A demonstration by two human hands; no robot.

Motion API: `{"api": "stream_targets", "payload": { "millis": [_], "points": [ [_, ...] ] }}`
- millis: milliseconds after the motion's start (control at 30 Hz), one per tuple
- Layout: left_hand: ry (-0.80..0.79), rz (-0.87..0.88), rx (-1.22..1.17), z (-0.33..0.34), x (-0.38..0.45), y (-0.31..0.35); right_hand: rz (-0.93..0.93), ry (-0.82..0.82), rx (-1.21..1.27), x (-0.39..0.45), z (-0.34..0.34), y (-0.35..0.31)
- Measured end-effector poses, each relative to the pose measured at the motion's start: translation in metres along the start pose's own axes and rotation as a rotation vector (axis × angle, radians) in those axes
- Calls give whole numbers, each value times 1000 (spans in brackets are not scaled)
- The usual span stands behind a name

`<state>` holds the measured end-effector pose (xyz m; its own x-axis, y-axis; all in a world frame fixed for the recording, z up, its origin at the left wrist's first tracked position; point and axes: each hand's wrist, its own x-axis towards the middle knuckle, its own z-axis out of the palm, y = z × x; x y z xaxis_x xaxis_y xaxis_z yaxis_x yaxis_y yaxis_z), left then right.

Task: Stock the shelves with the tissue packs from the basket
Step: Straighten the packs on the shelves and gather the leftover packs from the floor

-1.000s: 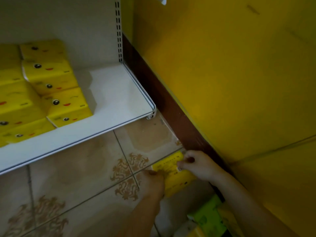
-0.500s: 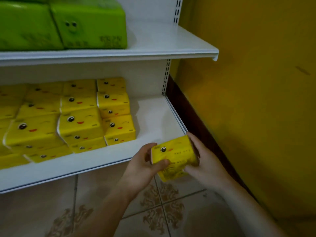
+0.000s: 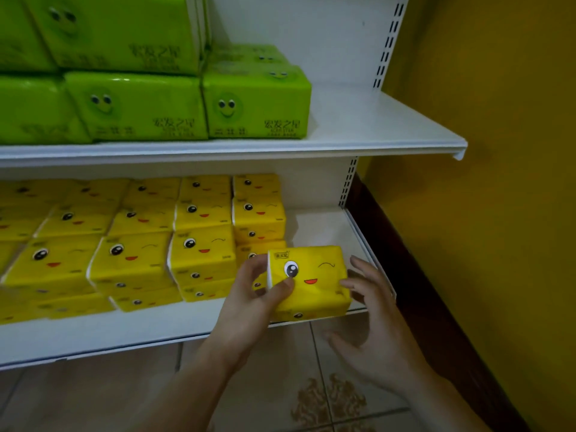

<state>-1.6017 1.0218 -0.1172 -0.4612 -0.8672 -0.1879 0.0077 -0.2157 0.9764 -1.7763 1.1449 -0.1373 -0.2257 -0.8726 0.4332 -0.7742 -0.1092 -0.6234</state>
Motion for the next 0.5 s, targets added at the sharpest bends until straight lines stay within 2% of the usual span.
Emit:
{"api": "stream_targets", "payload": {
  "millis": [100,200,267,367,500],
  "points": [
    [25,55,28,-5,5,-1,217,-17,253,12,3,-4],
    [36,124,168,-1,10,-2,300,-67,293,33,13,-2],
    [96,229,406,1,17,1,286,-96,298,43,21,0],
    [153,367,886,-1,27,18,292,-89,328,55,32,6],
    [130,372,1111,-19,42,31,313,44,285,83,59,15]
  ]
}}
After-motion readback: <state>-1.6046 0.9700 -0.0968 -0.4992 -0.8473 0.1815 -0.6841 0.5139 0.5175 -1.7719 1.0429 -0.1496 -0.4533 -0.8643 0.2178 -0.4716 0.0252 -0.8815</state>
